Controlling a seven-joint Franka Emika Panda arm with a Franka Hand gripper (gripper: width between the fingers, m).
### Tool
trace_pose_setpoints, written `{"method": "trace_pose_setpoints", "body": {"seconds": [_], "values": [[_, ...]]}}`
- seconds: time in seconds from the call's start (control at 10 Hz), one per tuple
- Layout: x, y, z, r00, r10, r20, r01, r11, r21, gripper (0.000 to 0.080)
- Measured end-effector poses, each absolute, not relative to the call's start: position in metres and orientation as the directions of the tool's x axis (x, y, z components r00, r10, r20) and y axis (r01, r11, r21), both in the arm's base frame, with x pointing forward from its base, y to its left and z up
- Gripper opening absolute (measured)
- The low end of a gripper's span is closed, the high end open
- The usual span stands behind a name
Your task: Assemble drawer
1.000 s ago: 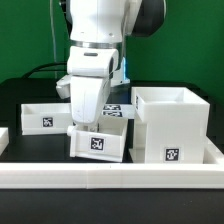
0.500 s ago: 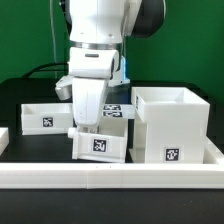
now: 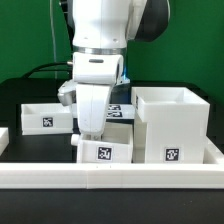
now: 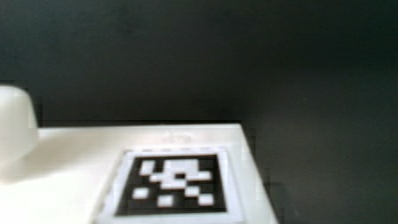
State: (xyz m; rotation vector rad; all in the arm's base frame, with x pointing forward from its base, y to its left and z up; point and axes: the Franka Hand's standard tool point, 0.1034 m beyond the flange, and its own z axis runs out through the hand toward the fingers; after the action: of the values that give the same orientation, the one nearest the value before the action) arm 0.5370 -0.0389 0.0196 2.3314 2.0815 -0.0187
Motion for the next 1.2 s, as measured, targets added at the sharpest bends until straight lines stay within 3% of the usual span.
{"method": "trace_pose_setpoints", "body": {"seconds": [0.3,1.2], "values": [[0.5376,-0.0383,0.0181,0.114,0.993,-0.017,0.993,-0.114,0.026,0.0041],[0.5366,-0.0339,0.0104,0.027,0.999,-0.036,1.0,-0.026,0.016,0.0042]]}}
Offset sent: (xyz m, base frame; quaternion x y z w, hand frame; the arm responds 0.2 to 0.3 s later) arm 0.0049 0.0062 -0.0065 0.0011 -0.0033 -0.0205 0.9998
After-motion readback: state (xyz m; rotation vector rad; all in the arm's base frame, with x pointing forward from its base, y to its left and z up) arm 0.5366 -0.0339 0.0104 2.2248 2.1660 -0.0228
